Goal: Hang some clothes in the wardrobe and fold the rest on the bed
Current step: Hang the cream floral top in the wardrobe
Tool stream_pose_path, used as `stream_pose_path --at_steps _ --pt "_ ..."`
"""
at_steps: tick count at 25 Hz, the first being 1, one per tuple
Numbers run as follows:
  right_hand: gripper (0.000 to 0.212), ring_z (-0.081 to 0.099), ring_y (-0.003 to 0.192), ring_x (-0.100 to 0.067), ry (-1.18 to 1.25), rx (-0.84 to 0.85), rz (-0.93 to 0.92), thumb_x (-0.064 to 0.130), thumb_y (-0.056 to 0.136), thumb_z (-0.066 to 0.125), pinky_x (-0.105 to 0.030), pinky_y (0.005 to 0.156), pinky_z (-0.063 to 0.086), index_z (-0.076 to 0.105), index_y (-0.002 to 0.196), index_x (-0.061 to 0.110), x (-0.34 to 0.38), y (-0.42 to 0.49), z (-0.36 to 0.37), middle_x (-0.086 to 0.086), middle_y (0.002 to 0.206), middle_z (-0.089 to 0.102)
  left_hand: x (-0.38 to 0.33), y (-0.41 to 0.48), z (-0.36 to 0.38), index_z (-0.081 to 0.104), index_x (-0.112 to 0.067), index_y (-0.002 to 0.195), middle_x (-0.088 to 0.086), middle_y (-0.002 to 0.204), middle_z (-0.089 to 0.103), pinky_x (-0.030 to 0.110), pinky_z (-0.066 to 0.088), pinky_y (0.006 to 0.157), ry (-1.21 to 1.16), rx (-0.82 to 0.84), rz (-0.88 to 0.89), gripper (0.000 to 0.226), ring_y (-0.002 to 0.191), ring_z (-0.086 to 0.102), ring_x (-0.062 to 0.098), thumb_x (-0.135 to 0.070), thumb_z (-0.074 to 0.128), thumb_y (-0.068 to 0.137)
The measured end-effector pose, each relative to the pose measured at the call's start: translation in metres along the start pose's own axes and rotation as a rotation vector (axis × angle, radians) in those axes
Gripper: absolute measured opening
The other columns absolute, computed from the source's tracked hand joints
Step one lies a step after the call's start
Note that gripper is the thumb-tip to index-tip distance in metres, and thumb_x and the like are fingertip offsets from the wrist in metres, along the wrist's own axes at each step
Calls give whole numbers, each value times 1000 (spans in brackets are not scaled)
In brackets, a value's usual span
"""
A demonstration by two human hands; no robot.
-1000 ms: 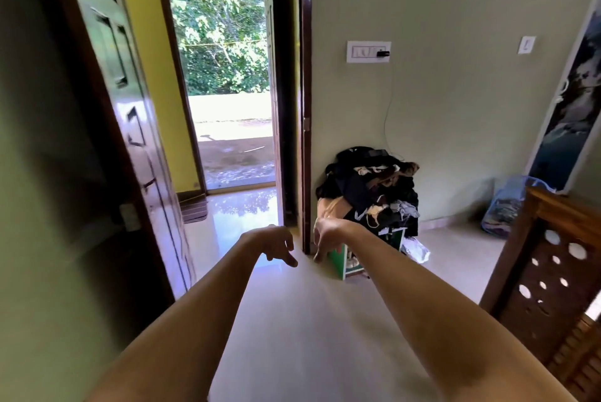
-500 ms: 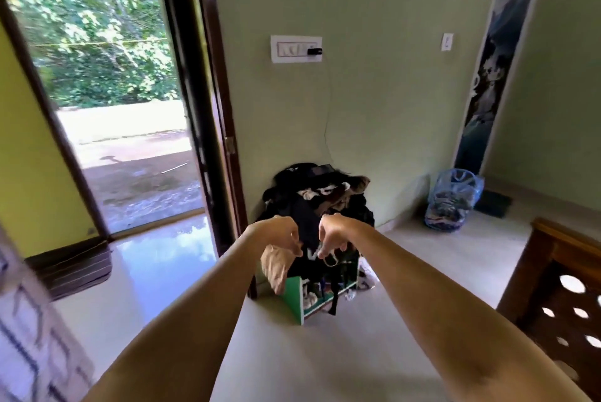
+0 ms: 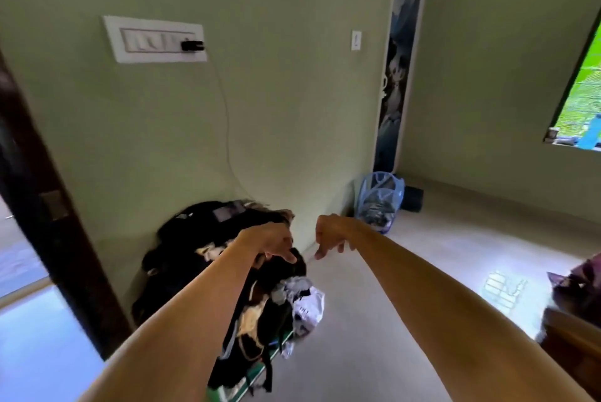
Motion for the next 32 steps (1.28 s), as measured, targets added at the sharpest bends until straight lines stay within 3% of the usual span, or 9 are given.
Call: stream_pose_path --at_steps 3,7,11,13,17,23,27,30,32 --pt "40 56 64 -16 8 -46 25 24 82 74 -24 51 44 53 108 3 -39 45 -49 -16 103 60 -26 75 -40 59 -9 117 9 112 61 24 42 71 3 -38 64 48 87 56 20 -37 71 81" --pt "56 61 105 -28 85 -45 110 22 85 71 -29 69 49 45 130 1 -109 101 -86 -17 122 57 -67 173 -60 59 -14 118 5 101 59 22 42 64 -9 46 125 47 74 56 16 -39 71 80" --pt "60 59 111 -29 110 -23 192 26 86 69 -23 50 44 43 134 2 -184 164 -113 -17 131 53 -111 261 -78 59 -12 121 -1 71 52 16 39 45 5 86 204 42 78 53 15 -33 67 86" --pt "56 60 112 -29 112 -12 235 25 88 66 -21 48 43 45 133 0 -227 197 -133 -18 131 55 -137 314 -91 59 -10 122 5 76 58 9 35 36 62 89 269 40 77 51 15 -30 65 87" --pt "52 57 86 -20 193 -104 339 20 86 69 -19 42 42 48 129 -1 -308 244 -195 -17 124 58 -192 420 -126 63 -12 114 7 99 59 17 34 45 165 81 381 35 84 51 15 -33 64 86" --pt "57 56 82 -21 348 -178 509 20 85 71 -17 29 38 44 132 2 -429 299 -253 -15 103 58 -293 561 -164 60 -10 120 6 119 62 27 43 84 176 101 550 48 106 59 23 -36 70 82" --pt "45 65 85 -28 397 -113 643 26 83 73 -21 33 40 56 116 0 -518 326 -252 -8 83 57 -359 632 -147 57 -12 124 8 123 59 28 47 85 233 202 618 51 101 61 20 -37 70 82" --pt "52 67 86 -30 445 -109 724 29 82 73 -27 40 42 55 121 -2 -598 339 -259 -13 99 63 -423 682 -143 54 -11 127 9 115 61 23 47 71 284 227 693 51 85 58 16 -35 68 84" --pt "54 66 86 -30 475 -121 764 29 82 73 -28 41 42 54 122 -2 -653 344 -270 -14 108 63 -471 715 -144 53 -11 128 8 119 59 22 48 69 295 234 727 50 88 59 17 -34 67 85"
Point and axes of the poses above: each hand's wrist, its own y-axis towards the middle knuckle, its own z-axis out of the palm, x = y × z, the point moved 7 cm from there along y, towards the middle knuckle
